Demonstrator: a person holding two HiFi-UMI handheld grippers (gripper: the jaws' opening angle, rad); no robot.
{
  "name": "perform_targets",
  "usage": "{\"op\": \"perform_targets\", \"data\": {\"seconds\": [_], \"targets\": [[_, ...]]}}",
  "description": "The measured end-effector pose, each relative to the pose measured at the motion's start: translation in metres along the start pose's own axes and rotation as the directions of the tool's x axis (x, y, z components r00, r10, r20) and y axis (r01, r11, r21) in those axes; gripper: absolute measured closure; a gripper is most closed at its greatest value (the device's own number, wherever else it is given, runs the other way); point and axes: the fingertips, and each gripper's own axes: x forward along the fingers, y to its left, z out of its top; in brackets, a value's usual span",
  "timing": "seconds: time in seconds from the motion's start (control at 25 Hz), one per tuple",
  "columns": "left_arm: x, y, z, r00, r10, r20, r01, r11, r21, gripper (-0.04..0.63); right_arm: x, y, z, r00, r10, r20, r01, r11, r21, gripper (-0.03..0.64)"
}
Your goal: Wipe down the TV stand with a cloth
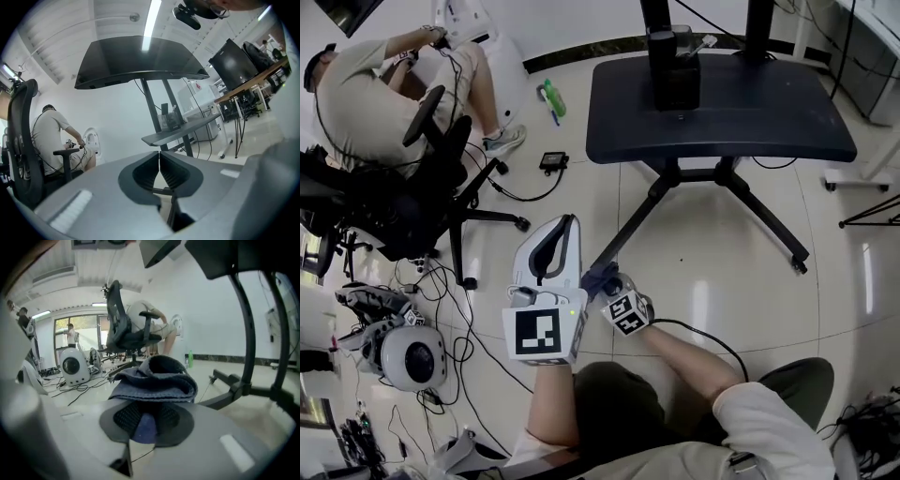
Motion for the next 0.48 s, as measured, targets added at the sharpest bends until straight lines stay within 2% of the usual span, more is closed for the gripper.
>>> {"op": "perform_targets", "data": {"seconds": [0.12,0.24,0.36,0.48], "targets": [[0.006,0.007,0.006,0.998,0.004,0.055,-0.002,0.999,-0.034,0.488,-0.076,-0.049,0.12,0.978,-0.123,0.171,0.134,0.99,-0.055,0.555],[0.019,0.008,0.031,0.986,-0.015,0.163,0.028,0.997,-0.078,0.488,-0.175,-0.094,0.255,0.916,-0.245,0.317,0.279,0.958,-0.064,0.555],[0.028,0.012,0.086,0.972,-0.044,0.229,0.07,0.992,-0.105,0.488,-0.28,-0.115,0.358,0.851,-0.341,0.399,0.386,0.922,-0.035,0.555],[0.035,-0.005,0.161,0.954,-0.08,0.29,0.116,0.987,-0.107,0.488,-0.387,-0.14,0.425,0.8,-0.417,0.431,0.463,0.886,-0.004,0.555]]}}
